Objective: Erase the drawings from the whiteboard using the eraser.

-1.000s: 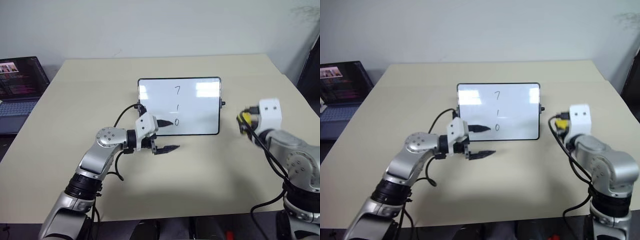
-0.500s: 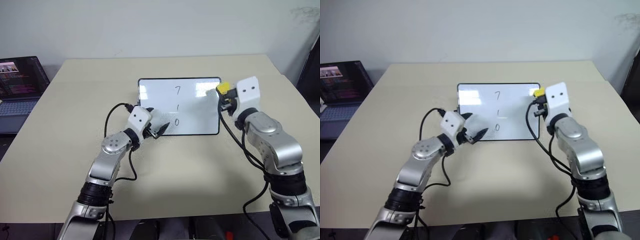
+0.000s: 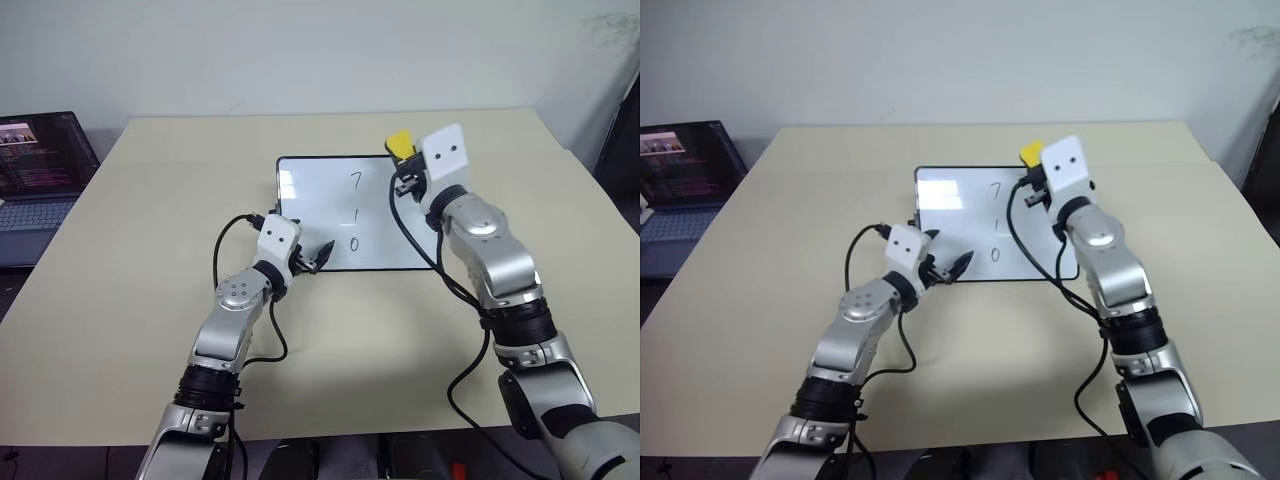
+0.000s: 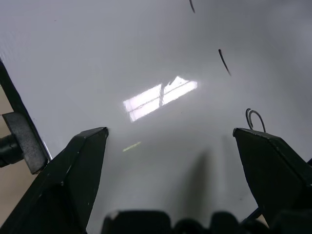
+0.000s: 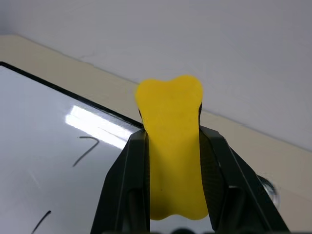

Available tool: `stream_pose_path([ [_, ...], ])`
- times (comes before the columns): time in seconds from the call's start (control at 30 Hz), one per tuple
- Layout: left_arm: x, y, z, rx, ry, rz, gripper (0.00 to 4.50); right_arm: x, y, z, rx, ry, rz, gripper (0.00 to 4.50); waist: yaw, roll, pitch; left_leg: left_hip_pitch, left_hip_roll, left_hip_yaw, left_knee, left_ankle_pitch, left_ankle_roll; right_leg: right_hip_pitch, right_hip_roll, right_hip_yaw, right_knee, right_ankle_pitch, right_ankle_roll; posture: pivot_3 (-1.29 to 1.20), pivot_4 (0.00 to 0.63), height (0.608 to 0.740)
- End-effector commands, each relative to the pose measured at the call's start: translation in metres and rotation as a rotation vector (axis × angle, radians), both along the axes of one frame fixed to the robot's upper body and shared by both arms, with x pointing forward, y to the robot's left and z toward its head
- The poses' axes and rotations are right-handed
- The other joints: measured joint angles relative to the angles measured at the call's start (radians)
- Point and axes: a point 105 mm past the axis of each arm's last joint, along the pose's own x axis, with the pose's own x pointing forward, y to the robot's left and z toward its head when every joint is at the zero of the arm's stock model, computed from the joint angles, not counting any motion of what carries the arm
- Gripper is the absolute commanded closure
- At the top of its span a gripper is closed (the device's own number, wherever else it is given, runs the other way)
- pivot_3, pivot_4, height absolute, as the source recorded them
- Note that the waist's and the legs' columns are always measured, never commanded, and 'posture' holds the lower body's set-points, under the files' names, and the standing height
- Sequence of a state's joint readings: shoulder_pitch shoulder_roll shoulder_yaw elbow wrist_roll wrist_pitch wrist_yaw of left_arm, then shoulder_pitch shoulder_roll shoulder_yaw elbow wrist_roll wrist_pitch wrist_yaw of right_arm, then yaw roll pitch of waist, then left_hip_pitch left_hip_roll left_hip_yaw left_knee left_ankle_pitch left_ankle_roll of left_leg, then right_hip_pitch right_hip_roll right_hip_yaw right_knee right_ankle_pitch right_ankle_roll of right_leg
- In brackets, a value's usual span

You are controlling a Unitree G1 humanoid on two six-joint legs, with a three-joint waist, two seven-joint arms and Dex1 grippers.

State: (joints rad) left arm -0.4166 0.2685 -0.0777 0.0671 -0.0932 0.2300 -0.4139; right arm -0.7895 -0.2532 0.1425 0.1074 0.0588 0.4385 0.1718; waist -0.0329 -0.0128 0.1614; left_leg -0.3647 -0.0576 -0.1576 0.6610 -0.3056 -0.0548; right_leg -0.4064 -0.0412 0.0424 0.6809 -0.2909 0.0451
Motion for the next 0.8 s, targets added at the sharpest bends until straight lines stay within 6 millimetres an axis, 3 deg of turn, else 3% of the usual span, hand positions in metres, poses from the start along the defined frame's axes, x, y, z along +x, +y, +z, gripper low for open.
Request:
stream_pose_path([
  [0.03, 0.001, -0.001, 0.018, -0.001, -0.073, -0.01, 0.0, 0.002, 0.009, 0.006, -0.019, -0.051, 0.038, 3.45, 0.0, 0.0, 0.0, 0.0, 0.0, 0.0, 0.0, 0.0, 0.0, 0.0, 0.0, 0.0, 0.0, 0.0, 0.0, 0.0, 0.15, 0.74],
  [0.5, -0.004, -0.001, 0.033, 0.043, -0.123, -0.03, 0.0, 0.014, 0.012, -0.012, -0.124, 0.015, 0.041, 3.45, -0.002, 0.0, 0.0, 0.0, 0.0, 0.0, 0.0, 0.0, 0.0, -0.001, 0.0, 0.0, 0.0, 0.0, 0.0, 0.0, 0.15, 0.74],
  [0.8, -0.008, -0.006, 0.042, 0.03, -0.145, -0.034, 0.0, 0.02, 0.028, -0.005, -0.17, 0.021, 0.083, 3.45, -0.006, 0.0, 0.0, 0.0, 0.0, 0.0, 0.0, 0.0, 0.0, -0.001, 0.0, 0.0, 0.001, 0.0, -0.001, 0.0, 0.15, 0.74],
])
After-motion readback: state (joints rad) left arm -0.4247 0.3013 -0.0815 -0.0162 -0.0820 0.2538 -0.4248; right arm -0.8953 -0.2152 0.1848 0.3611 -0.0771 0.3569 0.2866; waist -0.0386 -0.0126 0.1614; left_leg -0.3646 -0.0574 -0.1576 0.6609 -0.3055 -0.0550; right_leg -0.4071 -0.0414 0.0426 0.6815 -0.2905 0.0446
